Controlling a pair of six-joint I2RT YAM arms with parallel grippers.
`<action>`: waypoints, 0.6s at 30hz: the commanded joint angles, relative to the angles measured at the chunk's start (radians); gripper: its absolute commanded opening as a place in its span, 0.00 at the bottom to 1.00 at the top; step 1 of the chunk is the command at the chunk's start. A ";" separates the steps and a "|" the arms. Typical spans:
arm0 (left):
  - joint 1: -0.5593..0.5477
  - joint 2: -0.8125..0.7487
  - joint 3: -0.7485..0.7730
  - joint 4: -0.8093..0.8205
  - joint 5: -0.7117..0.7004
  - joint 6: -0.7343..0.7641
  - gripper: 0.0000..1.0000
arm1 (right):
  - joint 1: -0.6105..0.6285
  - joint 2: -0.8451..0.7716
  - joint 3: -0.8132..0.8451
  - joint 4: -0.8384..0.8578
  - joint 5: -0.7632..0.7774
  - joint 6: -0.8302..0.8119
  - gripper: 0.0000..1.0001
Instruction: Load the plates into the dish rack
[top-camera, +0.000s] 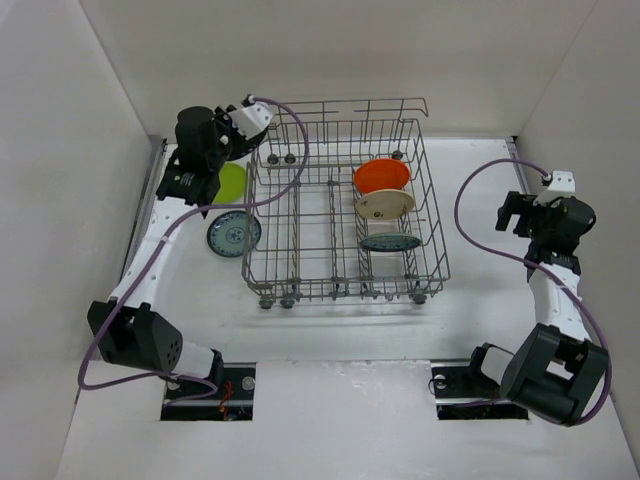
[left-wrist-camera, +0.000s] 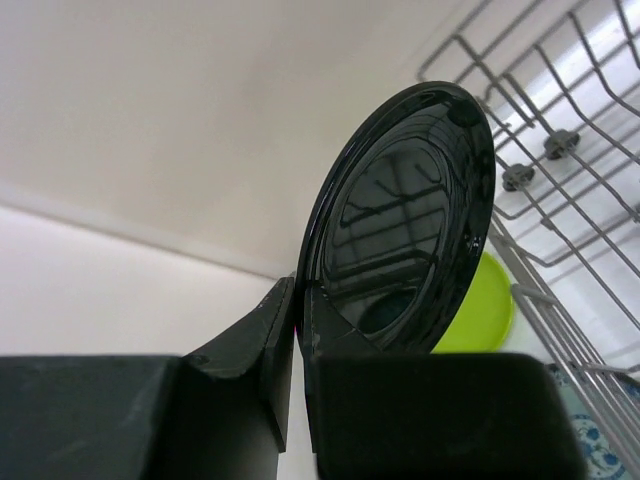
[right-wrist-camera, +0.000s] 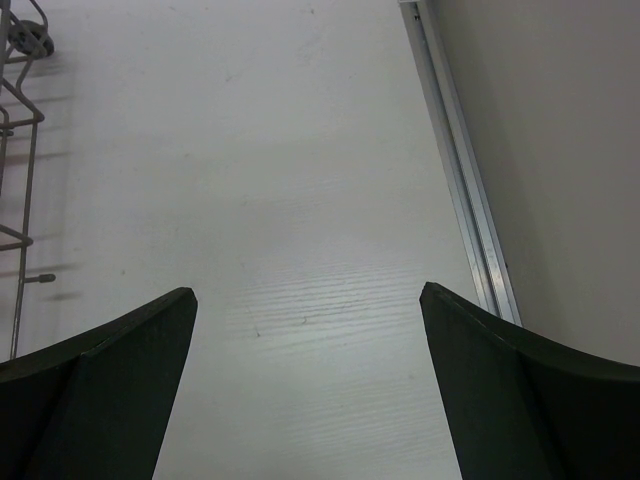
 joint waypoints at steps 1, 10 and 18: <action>-0.023 -0.034 -0.027 0.062 0.030 0.084 0.00 | -0.001 -0.029 -0.001 0.056 -0.021 -0.002 1.00; -0.130 -0.051 -0.105 0.069 0.079 0.118 0.00 | -0.001 -0.020 0.005 0.051 -0.015 -0.002 1.00; -0.210 -0.031 -0.038 0.086 0.082 0.164 0.00 | 0.002 -0.020 0.003 0.053 -0.006 -0.002 1.00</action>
